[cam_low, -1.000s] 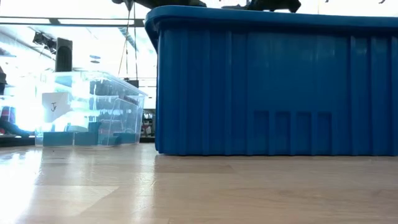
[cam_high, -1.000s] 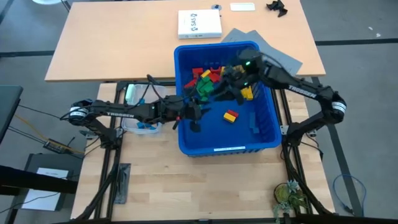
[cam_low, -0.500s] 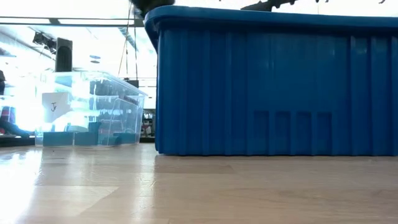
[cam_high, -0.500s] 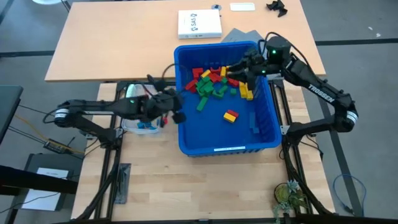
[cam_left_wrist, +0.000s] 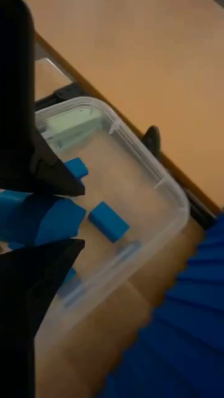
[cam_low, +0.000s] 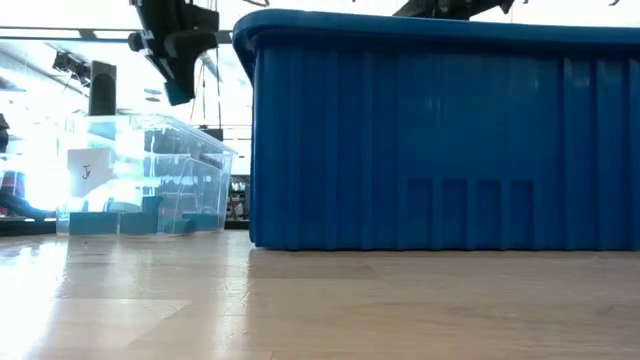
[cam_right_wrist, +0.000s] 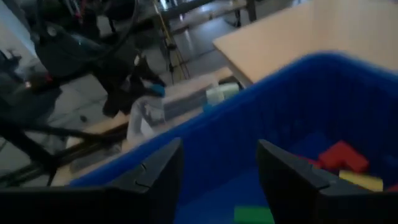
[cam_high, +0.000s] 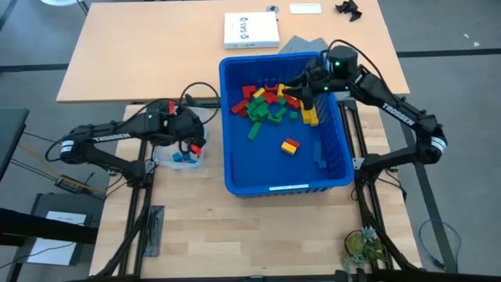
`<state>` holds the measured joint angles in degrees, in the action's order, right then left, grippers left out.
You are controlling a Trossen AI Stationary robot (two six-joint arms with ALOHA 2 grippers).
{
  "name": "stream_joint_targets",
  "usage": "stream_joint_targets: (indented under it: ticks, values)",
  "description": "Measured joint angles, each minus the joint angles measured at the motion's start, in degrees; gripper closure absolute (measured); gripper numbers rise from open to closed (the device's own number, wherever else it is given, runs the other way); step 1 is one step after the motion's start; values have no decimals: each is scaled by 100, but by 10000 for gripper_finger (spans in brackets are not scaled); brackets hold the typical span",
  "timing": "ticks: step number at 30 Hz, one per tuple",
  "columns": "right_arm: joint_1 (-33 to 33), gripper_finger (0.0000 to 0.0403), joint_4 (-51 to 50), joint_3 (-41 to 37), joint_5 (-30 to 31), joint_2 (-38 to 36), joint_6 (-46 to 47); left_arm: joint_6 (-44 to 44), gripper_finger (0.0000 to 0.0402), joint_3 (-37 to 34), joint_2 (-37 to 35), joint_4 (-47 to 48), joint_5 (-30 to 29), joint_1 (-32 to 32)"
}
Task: Sort blocks
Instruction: Put the blue block into the transparent bin
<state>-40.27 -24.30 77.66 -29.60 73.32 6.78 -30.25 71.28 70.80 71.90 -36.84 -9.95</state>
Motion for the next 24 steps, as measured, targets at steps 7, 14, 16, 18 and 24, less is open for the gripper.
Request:
stream_joint_targets:
  ticks: [7, 14, 16, 18, 24]
  values:
    - [259, 169, -1366, -10, 722, 221, -1476, 683, 203, -192, 3, -936, -79, -303]
    - [643, 145, -2837, -10, 2284, 517, -2737, 2335, 148, -222, -1, -2928, 553, -560]
    - [712, 147, -3160, -10, 2475, 645, -2847, 2872, 145, -220, 48, -3739, 1071, -637]
    - [762, 154, -3462, -9, 2592, 802, -2879, 3256, 146, -220, 159, -4465, 1635, -721]
    - [916, 169, -4263, -9, 3217, 1535, -2988, 3986, 149, -220, 684, -5806, 2744, -873]
